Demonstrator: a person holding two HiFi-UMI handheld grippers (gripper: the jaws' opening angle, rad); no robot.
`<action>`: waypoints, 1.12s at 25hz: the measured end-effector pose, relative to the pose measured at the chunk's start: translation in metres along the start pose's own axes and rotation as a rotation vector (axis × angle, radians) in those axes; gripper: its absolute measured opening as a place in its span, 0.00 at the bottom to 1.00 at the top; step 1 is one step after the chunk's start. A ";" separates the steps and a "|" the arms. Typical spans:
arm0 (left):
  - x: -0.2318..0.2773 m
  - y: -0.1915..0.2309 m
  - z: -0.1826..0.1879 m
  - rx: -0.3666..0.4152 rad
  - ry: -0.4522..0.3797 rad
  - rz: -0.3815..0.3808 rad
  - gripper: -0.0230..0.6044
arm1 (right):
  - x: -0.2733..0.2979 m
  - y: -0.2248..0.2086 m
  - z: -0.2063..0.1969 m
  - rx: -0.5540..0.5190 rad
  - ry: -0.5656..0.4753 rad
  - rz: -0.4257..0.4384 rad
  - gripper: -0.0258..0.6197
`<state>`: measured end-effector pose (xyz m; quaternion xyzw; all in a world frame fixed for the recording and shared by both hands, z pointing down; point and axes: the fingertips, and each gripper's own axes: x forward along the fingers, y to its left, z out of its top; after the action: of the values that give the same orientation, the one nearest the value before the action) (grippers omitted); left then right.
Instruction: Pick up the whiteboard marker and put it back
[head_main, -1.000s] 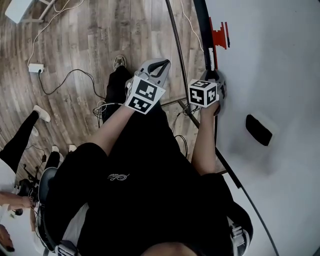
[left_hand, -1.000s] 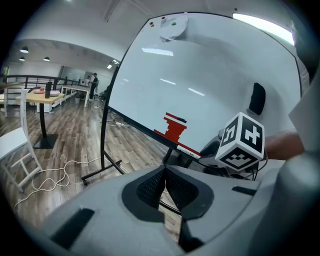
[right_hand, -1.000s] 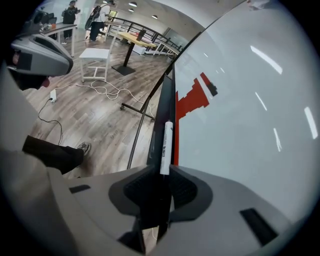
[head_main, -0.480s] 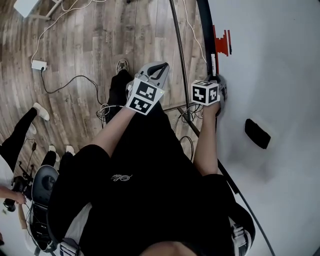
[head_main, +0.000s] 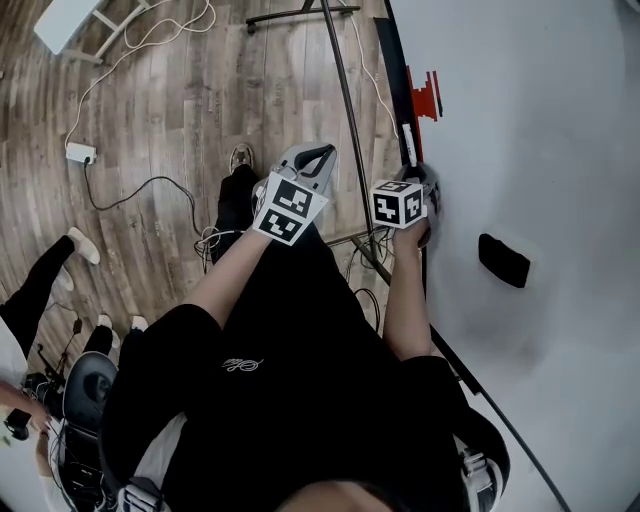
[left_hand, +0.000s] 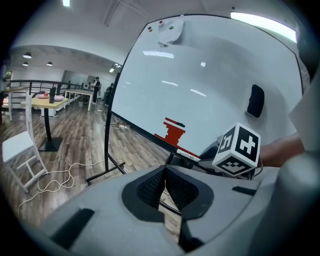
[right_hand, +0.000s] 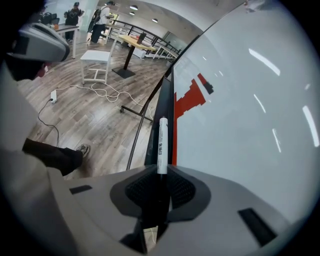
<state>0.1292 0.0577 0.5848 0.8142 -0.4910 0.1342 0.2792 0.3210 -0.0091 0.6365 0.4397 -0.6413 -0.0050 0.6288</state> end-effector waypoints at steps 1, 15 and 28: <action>-0.005 0.000 0.002 0.000 0.001 0.002 0.05 | -0.008 -0.001 0.004 0.005 -0.018 0.002 0.12; -0.054 -0.026 0.076 0.101 -0.208 0.159 0.05 | -0.124 -0.006 0.063 0.433 -0.664 0.205 0.12; -0.124 -0.023 0.111 0.106 -0.369 0.343 0.05 | -0.242 -0.005 0.110 0.553 -1.110 0.364 0.12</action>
<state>0.0832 0.0908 0.4261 0.7431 -0.6570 0.0543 0.1146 0.1918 0.0661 0.4167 0.4017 -0.9131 0.0403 0.0579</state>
